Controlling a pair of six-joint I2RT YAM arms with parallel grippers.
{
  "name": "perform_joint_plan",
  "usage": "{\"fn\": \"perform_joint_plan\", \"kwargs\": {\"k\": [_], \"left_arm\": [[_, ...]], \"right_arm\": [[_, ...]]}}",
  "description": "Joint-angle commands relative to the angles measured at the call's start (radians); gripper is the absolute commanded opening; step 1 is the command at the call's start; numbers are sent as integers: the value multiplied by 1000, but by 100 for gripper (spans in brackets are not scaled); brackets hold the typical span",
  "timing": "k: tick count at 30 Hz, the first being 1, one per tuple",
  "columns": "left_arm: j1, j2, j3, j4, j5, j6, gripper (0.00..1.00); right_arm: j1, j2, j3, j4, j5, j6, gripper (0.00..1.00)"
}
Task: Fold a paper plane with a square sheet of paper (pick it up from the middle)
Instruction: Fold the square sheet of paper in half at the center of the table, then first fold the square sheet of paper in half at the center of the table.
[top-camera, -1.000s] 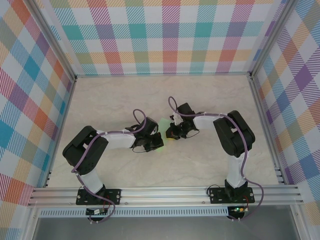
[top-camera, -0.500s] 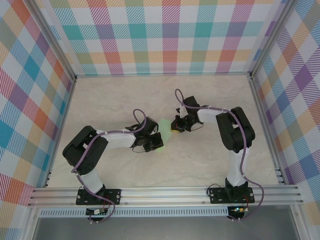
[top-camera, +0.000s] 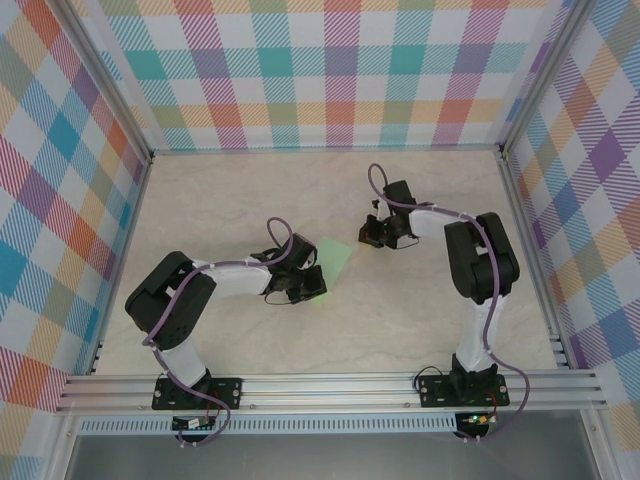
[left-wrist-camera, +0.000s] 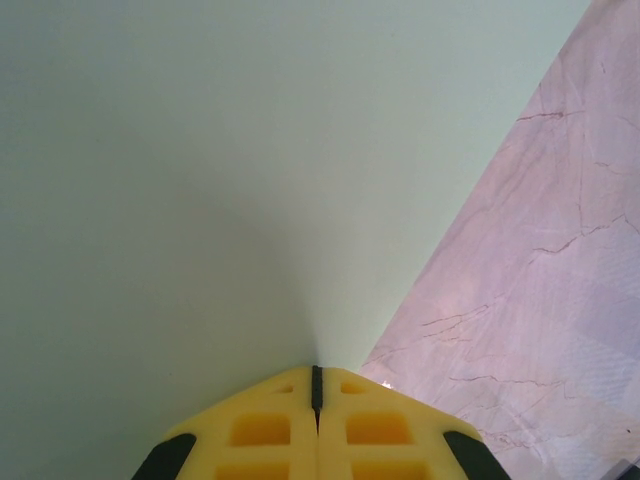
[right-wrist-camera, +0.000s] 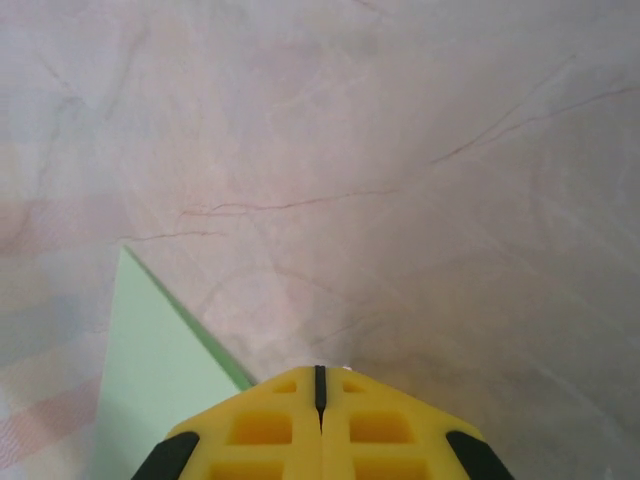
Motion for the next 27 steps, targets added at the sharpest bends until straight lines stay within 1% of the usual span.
{"fn": "perform_joint_plan", "kwargs": {"k": [1,4,8,13,20,27], "left_arm": [[-12,23,-15,-164,-40,16,2],[-12,22,-12,-160,-40,16,1],[-12,2,-3,-152,-48,22,2],[-11,-14,10,-144,-51,33,2],[-12,-39,30,-115,-46,48,2],[-12,-42,58,22,-34,57,5]], "right_arm": [[16,-113,-67,80,-89,10,0],[55,-122,-108,91,-143,34,0],[108,-85,-122,123,-198,69,0],[120,-18,-86,104,-196,69,0],[120,32,-35,-20,-129,6,0],[120,62,-23,-87,-64,-15,0]]}}
